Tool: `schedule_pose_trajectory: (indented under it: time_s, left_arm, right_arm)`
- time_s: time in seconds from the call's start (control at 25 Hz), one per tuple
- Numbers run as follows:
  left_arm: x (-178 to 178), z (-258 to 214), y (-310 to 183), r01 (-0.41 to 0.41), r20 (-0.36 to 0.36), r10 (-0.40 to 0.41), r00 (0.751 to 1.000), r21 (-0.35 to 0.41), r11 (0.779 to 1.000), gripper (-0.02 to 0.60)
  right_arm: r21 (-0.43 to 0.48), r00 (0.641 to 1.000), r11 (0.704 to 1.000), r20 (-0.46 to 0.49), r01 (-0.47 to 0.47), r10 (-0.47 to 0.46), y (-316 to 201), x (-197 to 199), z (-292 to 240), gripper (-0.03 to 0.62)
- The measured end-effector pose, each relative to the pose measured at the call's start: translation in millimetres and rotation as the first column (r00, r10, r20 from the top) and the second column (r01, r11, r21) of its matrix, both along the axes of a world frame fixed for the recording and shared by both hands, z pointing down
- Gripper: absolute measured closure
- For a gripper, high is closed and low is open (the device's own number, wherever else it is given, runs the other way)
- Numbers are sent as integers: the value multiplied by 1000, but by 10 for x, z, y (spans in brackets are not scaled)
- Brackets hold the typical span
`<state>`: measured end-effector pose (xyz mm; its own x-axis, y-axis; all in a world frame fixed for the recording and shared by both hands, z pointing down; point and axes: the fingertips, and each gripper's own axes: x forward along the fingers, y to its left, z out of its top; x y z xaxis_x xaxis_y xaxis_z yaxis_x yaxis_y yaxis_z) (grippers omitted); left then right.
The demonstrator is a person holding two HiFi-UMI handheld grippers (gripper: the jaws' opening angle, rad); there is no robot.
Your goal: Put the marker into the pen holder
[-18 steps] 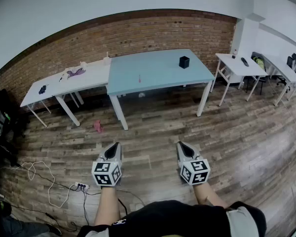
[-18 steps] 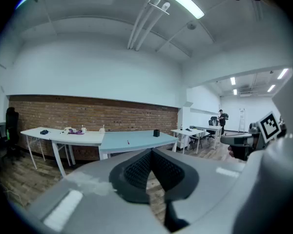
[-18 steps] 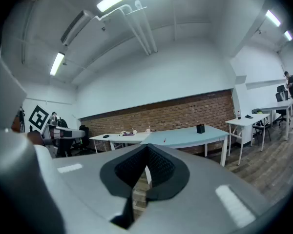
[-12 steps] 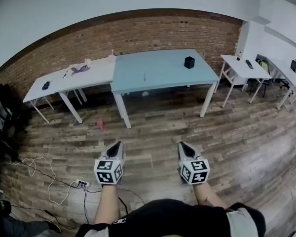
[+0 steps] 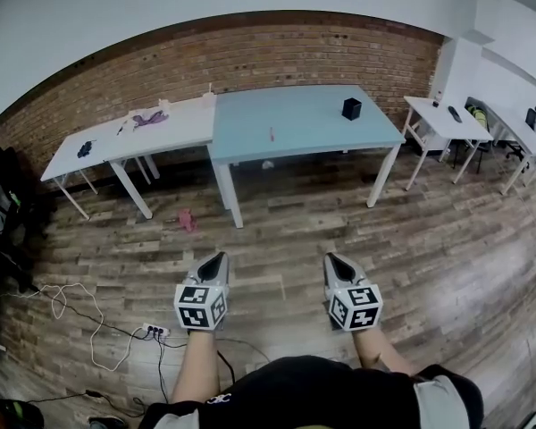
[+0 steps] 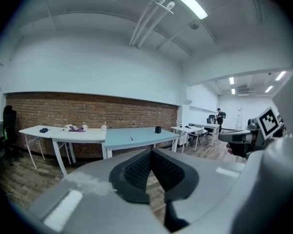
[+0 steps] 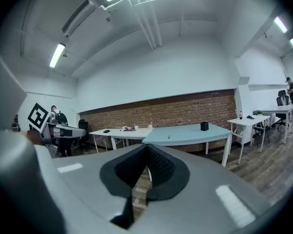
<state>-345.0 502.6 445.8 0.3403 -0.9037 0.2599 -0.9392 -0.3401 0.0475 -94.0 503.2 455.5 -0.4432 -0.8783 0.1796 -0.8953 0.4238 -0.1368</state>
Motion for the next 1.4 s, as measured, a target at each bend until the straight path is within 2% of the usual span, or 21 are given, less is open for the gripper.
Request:
schedule_pose_trajectory:
  time_s: [0.32, 0.48, 0.76, 1.04, 1.4]
  left_arm:
    - [-444, 104, 0, -64, 5, 64, 998, -13, 998, 575]
    - [-516, 123, -53, -75, -8, 75, 997, -8, 997, 575]
    - [-517, 108, -239, -91, -11, 91, 996, -5, 996, 575]
    - [-594, -46, -724, -49, 74, 45, 996, 49, 998, 575]
    - [-333, 62, -1650, -45, 76, 43, 996, 21, 999, 575]
  right_arm:
    - [-14, 1000, 1000, 1, -27, 27, 220, -560, 97, 589]
    - [-30, 1000, 999, -10, -27, 27, 256, -634, 144, 589]
    - [-11, 1000, 1000, -6, -24, 24, 15, -685, 51, 589]
    - [47, 999, 999, 29, 13, -14, -567, -756, -20, 589]
    - [46, 998, 998, 52, 33, -35, -1623, -583, 56, 589]
